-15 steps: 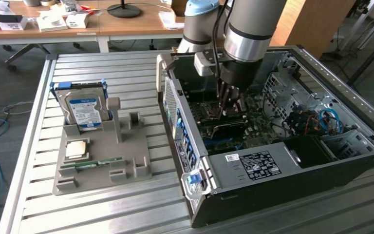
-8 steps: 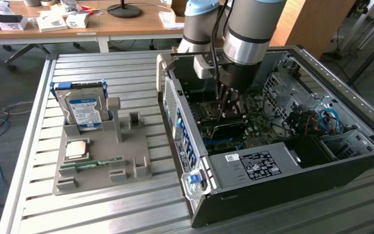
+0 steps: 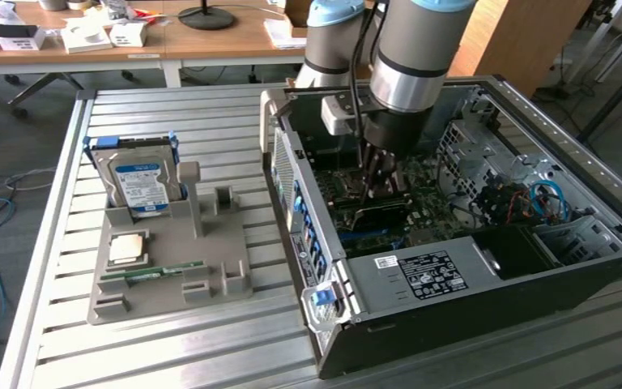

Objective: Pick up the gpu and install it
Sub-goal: 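Press down on the gpu until it lock into place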

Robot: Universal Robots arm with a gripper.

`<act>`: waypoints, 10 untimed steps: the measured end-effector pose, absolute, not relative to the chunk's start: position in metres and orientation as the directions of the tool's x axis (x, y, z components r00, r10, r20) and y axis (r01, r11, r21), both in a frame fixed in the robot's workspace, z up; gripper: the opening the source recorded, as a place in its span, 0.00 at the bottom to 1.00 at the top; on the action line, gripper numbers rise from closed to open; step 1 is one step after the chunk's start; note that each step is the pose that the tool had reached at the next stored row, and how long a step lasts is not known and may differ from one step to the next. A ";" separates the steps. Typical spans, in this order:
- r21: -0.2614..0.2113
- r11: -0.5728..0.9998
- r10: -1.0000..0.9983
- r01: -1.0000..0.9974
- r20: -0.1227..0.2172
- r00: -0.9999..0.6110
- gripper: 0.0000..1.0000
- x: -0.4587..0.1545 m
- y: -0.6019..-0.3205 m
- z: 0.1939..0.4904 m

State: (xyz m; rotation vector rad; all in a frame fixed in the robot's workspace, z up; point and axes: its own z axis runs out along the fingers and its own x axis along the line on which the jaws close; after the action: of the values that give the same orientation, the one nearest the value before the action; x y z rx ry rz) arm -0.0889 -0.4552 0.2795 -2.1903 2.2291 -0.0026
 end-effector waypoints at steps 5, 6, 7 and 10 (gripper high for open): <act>-0.013 0.018 -1.000 -1.000 -0.011 -0.017 0.11 -0.089 -0.455 0.279; -0.013 0.018 -1.000 -1.000 -0.011 -0.017 0.11 -0.089 -0.455 0.279; -0.013 0.018 -1.000 -1.000 -0.011 -0.018 0.11 -0.089 -0.455 0.279; -0.013 0.018 -1.000 -1.000 -0.012 -0.018 0.11 -0.089 -0.455 0.278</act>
State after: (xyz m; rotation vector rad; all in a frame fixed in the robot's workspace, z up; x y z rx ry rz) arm -0.0889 -0.4549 0.2782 -2.1895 2.2284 -0.0013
